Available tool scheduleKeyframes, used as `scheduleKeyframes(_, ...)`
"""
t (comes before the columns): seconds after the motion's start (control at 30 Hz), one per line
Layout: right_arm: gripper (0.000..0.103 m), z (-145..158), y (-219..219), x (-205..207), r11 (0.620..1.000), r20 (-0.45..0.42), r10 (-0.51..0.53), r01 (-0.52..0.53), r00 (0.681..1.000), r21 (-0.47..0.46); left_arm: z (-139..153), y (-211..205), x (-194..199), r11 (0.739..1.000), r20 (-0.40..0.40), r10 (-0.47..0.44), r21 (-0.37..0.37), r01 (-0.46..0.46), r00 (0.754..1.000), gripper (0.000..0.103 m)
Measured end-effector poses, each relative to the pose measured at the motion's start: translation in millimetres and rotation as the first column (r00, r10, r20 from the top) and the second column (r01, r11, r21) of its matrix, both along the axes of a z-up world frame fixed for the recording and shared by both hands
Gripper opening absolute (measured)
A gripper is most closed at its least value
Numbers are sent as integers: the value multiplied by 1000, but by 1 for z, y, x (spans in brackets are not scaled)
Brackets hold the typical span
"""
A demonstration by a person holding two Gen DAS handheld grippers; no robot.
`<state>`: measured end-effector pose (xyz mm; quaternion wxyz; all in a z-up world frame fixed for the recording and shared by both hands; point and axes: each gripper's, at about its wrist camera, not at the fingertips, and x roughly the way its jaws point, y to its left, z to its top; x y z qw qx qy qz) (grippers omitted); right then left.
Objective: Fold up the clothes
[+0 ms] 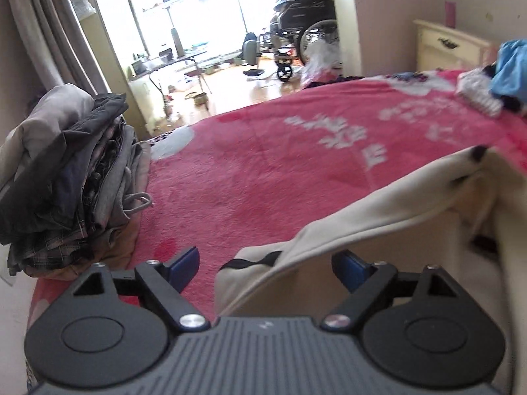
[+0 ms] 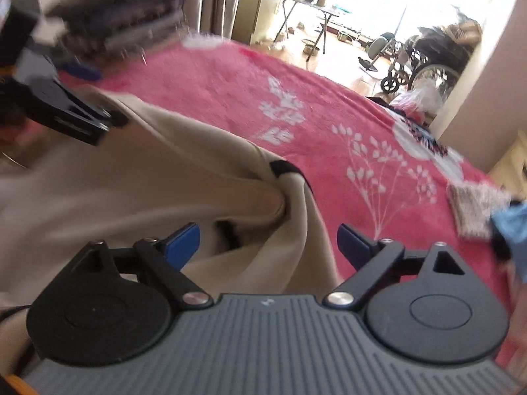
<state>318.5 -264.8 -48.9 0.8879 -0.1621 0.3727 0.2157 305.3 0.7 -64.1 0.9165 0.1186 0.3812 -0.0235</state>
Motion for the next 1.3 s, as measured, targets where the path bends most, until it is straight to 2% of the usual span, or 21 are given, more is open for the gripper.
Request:
scheduleKeyframes(0.1,93,20,-34,-31,979,-55,-70,79,996,187,21,3,-15,997,-18,-18,-77,17,1000,89)
scheduleKeyframes(0.2,96,30,-68,-63,919,-117,-146,179,982,351,55,3,-45,991,8,-38,-126,39,999,89)
scheduleKeyframes(0.3,96,33,-92,-117,872,-188,-215,275,958,404,78,4,-75,983,38,-83,-159,88,996,90)
scheduleKeyframes(0.43,96,7,-106,-178,916,-231,-279,330,932,228,90,0,-112,962,9,-172,-213,170,985,91)
scheduleKeyframes(0.53,96,-18,-113,-208,925,-283,-322,364,903,108,90,-8,-140,937,-34,-251,-259,234,967,91)
scheduleKeyframes(0.6,96,-35,-121,-222,916,-341,-344,393,875,84,84,-16,-155,924,-68,-292,-276,263,954,92)
scheduleKeyframes(0.7,94,-60,-139,-229,865,-436,-400,490,806,113,65,-31,-172,920,-113,-317,-277,276,942,92)
scheduleKeyframes(0.73,88,-69,-144,-228,835,-473,-414,531,778,144,57,-37,-176,921,-129,-322,-273,278,938,92)
scheduleKeyframes(0.77,63,-78,-149,-226,802,-510,-424,572,748,173,48,-42,-179,926,-139,-319,-258,277,937,92)
scheduleKeyframes(0.8,51,-85,-154,-226,767,-540,-432,609,722,201,40,-47,-182,930,-150,-316,-243,275,937,92)
scheduleKeyframes(0.83,31,-84,-156,-226,742,-538,-441,629,719,232,34,-50,-184,934,-159,-313,-231,273,936,91)
scheduleKeyframes(0.87,13,-75,-156,-227,733,-499,-461,632,734,252,28,-52,-186,937,-169,-310,-221,270,936,91)
scheduleKeyframes(0.93,10,-56,-155,-227,719,-415,-501,632,759,288,20,-53,-185,934,-184,-317,-232,273,930,91)
scheduleKeyframes(1.03,7,-11,-165,-212,719,-252,-566,619,785,316,14,-54,-180,930,-189,-321,-248,271,928,91)
scheduleKeyframes(1.1,6,19,-182,-189,706,-153,-623,636,767,312,11,-54,-175,929,-186,-317,-260,264,930,91)
scheduleKeyframes(1.2,6,54,-213,-143,673,-43,-697,673,716,308,7,-53,-169,923,-181,-317,-286,259,931,91)
scheduleKeyframes(1.3,3,85,-243,-84,660,63,-735,690,675,297,0,-53,-164,921,-188,-324,-287,264,927,91)
